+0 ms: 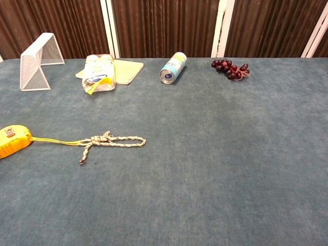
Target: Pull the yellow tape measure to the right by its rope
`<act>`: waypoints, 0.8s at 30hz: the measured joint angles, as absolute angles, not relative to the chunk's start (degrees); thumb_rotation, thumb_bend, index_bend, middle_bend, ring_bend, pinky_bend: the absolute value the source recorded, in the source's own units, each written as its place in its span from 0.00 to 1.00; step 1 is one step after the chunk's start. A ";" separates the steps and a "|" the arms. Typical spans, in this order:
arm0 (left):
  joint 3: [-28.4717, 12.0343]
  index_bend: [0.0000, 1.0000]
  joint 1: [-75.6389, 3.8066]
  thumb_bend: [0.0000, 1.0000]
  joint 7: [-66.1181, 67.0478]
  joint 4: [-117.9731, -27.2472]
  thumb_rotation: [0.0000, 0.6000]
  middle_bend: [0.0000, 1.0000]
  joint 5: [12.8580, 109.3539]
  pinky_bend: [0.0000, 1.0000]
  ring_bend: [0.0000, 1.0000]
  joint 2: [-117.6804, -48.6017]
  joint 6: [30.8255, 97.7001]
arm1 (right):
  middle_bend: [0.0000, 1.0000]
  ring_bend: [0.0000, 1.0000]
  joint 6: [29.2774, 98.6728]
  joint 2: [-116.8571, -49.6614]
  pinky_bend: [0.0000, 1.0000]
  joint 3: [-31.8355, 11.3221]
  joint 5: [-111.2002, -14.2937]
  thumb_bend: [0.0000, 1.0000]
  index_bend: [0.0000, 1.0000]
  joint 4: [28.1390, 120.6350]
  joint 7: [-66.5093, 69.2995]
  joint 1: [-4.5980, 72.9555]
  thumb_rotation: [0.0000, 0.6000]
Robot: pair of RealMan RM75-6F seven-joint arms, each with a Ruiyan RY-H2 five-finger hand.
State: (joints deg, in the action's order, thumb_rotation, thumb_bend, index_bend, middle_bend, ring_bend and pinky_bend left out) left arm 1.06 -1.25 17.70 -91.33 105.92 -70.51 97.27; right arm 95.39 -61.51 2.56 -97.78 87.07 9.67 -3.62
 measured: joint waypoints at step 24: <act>1.10 0.13 -0.69 0.37 16.10 -91.29 1.00 0.10 106.08 0.26 0.07 -70.07 98.65 | 0.77 0.59 104.58 -68.11 0.91 1.24 -109.41 0.06 0.34 76.54 13.15 -0.31 1.00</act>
